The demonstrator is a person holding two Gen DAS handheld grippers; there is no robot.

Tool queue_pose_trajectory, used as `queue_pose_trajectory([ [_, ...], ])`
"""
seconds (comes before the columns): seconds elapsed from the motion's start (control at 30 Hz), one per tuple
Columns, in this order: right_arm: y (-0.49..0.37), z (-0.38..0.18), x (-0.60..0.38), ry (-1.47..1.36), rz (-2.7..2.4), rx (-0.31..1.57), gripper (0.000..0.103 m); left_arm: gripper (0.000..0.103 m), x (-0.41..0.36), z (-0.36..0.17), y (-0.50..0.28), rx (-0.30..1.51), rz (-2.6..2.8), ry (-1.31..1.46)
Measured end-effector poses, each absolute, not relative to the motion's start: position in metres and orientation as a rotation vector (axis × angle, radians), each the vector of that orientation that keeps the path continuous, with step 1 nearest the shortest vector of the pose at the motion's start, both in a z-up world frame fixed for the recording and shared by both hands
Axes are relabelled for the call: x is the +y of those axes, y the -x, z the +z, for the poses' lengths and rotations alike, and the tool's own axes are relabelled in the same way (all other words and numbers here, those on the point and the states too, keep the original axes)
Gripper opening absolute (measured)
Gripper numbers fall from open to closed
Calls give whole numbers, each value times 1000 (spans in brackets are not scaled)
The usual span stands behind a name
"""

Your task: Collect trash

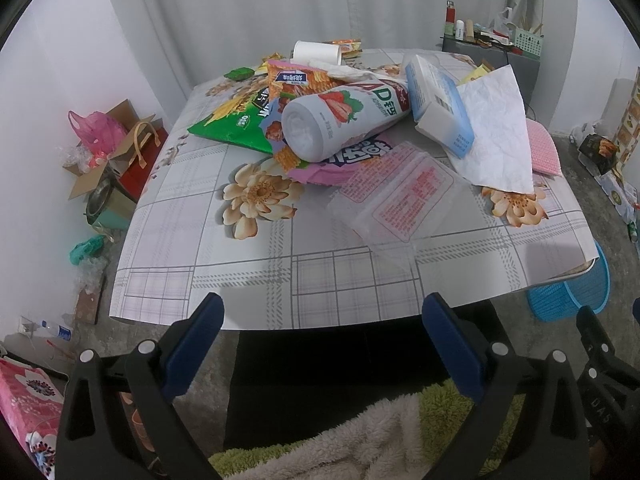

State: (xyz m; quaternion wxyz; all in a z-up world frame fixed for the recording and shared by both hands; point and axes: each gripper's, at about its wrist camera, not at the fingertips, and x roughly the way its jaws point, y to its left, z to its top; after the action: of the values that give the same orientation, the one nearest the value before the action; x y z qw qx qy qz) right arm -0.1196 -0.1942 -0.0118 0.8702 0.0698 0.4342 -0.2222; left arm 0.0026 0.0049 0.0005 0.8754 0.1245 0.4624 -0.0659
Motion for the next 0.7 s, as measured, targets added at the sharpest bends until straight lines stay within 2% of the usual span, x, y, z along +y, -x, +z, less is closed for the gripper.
queue_pose_trajectory([
  [0.7, 119, -8, -197, -148, -465, 908, 95, 97, 6, 0, -3, 964, -136, -263],
])
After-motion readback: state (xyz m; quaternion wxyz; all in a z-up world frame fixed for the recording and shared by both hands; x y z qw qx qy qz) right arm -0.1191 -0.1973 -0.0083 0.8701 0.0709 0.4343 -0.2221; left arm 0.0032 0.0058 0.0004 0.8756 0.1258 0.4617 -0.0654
